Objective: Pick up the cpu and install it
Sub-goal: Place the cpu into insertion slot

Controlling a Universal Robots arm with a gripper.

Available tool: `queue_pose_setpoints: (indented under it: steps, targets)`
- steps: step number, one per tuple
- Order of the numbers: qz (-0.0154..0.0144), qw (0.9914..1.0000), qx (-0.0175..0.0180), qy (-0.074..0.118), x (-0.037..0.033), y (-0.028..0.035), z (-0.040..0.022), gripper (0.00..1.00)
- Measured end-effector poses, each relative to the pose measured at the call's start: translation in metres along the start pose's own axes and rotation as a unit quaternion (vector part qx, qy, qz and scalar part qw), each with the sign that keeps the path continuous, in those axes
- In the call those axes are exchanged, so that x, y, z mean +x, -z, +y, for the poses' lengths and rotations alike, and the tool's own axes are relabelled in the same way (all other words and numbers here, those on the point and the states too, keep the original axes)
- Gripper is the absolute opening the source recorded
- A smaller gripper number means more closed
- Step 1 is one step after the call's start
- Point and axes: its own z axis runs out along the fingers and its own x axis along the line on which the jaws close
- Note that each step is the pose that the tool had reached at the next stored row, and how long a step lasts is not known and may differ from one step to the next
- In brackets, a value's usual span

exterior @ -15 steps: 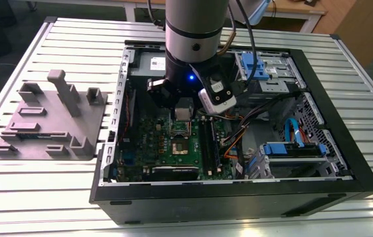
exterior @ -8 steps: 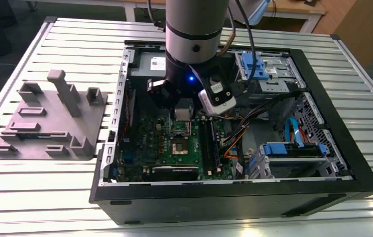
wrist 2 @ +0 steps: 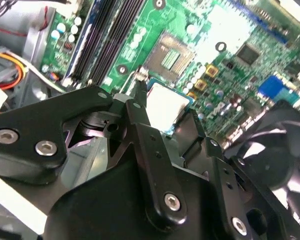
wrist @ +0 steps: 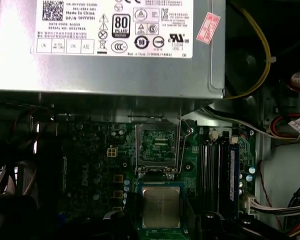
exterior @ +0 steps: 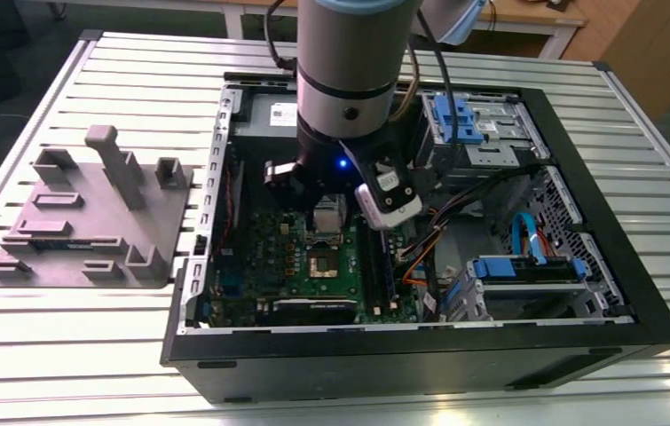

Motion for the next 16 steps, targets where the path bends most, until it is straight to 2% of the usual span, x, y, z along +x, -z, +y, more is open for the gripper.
queue_pose_setpoints:
  steps: [3,16]
  targets:
    - [-0.0001,1.0,-0.0001,0.0,-0.0006,-0.0054,-0.0032,0.47]
    - [-0.0001,1.0,-0.0001,0.0,-0.0018,-0.0288,-0.0074,0.47]
